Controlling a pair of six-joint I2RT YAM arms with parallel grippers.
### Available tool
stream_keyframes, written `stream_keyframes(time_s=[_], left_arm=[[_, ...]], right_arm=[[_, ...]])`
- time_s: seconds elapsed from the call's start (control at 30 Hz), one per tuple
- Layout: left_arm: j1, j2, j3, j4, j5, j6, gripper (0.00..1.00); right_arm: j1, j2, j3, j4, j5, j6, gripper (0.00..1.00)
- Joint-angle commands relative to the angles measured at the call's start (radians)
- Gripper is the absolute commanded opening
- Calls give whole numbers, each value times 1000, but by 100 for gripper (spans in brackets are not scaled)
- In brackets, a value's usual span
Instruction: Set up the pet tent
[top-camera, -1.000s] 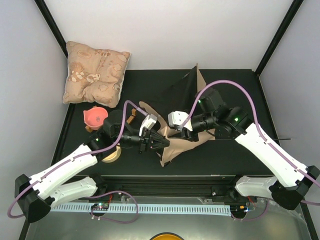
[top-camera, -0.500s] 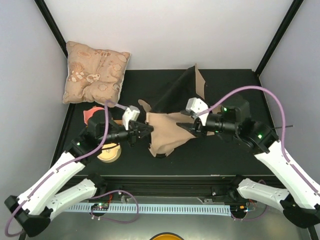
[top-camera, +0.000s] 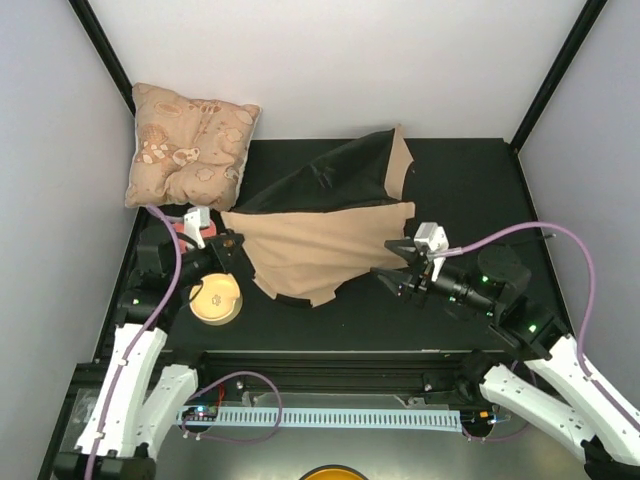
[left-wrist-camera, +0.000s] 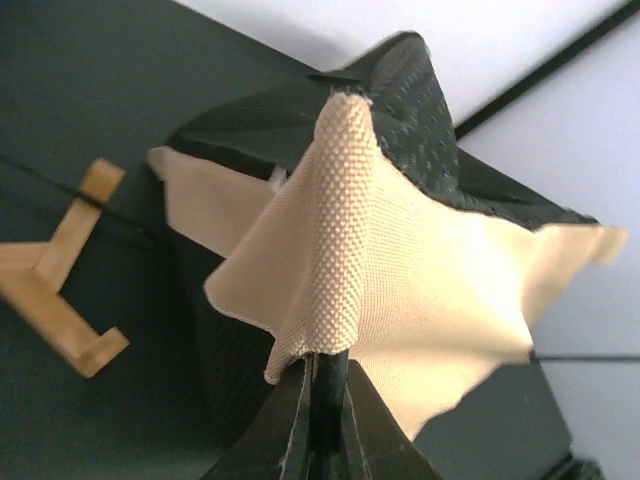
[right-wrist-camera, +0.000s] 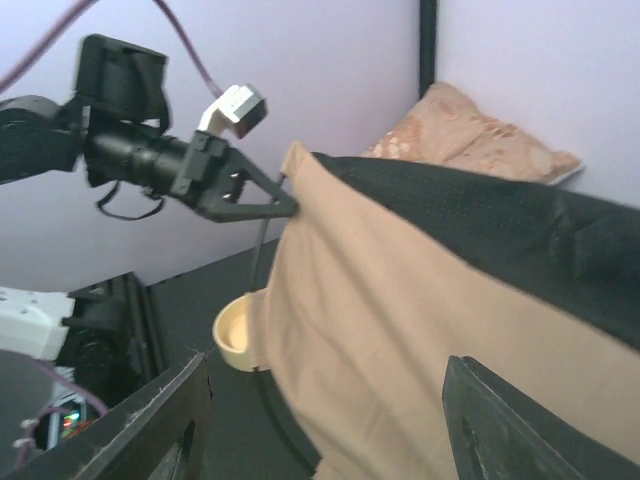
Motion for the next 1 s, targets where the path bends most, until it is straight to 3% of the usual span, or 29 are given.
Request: stream_keyframes(time_s=[0.0, 0.07, 0.23, 0.43, 0.53, 0.63, 0.77, 0.97], left_arm=[[172, -3, -75, 80, 129, -138, 2], [239, 0, -89, 140, 184, -163, 2], [365, 26, -58, 92, 218, -118, 2], [406, 47, -67, 112, 224, -127, 2], [429, 50, -62, 95, 214, -112, 1], [448, 46, -76, 104, 204, -118, 2], [474, 51, -92, 126, 202, -124, 2], [493, 53, -94, 140, 213, -117, 2]], right_arm=[[-3, -41, -127, 225, -142, 107, 67], [-2, -55, -165, 245, -141, 86, 68], [-3, -110, -283, 325, -30, 56, 68], [-2, -164, -442, 488, -27, 93, 70], [-5, -147, -440, 442, 56, 109, 75], [-22, -94, -425, 440, 102, 111, 73], [-136, -116, -542, 627, 49, 179, 73], [-410, -109, -597, 854, -110, 285, 72]])
